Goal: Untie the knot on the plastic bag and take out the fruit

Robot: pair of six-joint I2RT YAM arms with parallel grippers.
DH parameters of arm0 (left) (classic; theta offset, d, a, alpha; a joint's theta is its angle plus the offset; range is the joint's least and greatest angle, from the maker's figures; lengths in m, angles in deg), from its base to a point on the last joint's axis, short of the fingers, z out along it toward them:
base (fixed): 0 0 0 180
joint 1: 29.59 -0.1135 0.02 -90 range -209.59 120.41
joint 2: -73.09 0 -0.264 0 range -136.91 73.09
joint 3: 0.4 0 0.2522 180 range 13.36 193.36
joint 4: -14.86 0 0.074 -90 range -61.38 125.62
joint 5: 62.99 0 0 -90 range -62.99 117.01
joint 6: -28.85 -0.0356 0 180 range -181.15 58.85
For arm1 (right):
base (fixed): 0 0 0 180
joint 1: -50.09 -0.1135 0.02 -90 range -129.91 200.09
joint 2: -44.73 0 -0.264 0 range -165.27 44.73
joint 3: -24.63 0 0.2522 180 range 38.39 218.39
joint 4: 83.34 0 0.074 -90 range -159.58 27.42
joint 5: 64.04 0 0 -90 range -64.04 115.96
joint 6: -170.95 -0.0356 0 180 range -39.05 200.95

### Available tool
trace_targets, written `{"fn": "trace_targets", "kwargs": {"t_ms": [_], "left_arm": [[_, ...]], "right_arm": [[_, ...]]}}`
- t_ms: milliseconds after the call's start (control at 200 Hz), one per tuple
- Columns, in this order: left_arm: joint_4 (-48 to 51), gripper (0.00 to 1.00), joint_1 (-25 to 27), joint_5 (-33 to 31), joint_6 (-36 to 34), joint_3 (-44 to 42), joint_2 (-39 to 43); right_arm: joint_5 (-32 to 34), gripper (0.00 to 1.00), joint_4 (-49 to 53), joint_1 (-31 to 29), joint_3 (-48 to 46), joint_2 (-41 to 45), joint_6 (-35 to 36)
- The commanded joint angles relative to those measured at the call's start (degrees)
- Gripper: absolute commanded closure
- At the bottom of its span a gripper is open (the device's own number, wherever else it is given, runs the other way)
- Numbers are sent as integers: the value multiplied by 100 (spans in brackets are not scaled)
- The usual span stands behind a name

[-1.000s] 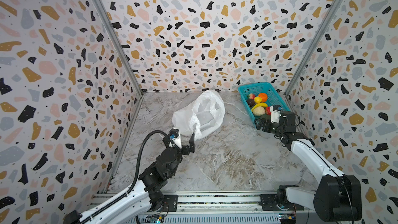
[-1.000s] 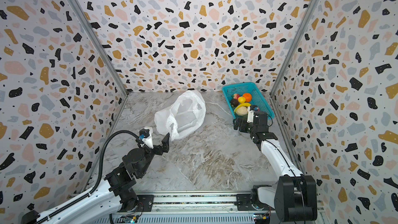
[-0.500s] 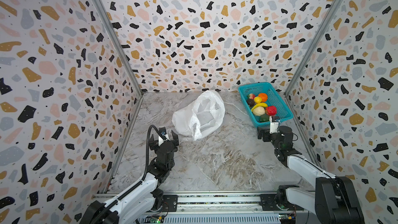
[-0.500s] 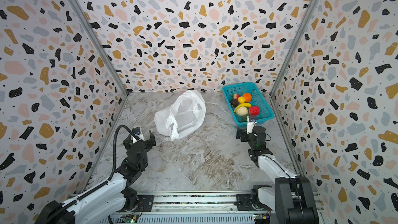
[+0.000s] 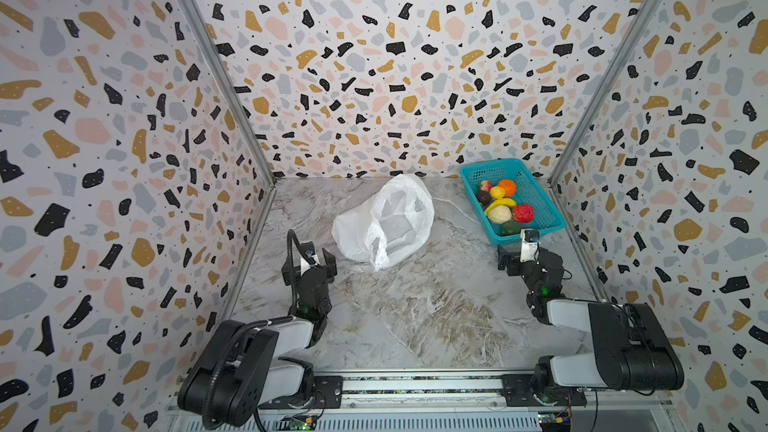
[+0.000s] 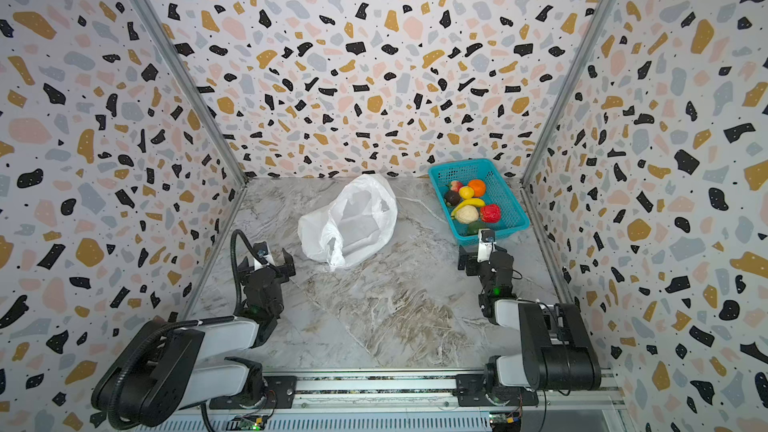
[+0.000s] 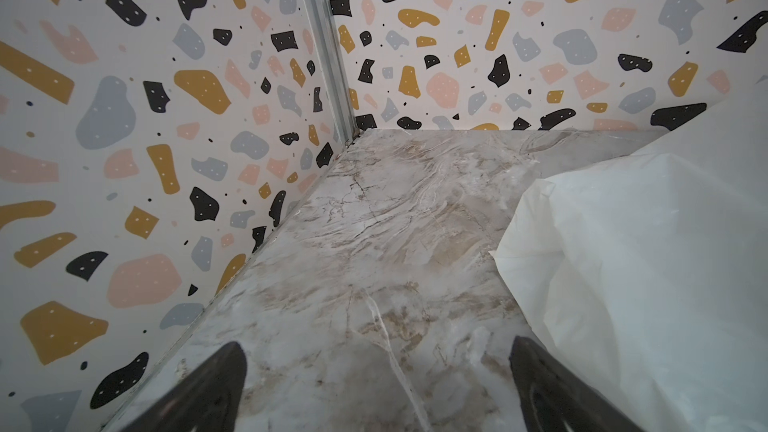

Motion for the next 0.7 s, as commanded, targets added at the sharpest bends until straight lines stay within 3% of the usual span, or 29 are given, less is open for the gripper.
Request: {"fn": "trace_targets", "kwargs": {"t_ms": [0, 250, 461, 696], "left_arm": [[-1052, 0, -106, 136, -64, -75, -233], [-1233, 0, -218, 239, 33, -139, -416], [-1207, 0, -261, 274, 68, -105, -452], [-1132, 1, -350, 371, 136, -69, -463]], "right_arm": [[-261, 1, -907, 36, -131, -124, 78], [-73, 1, -1944, -52, -463, -622, 125], [412, 1, -1816, -290, -437, -599, 228], [460, 1, -1829, -317, -428, -619, 220]]}}
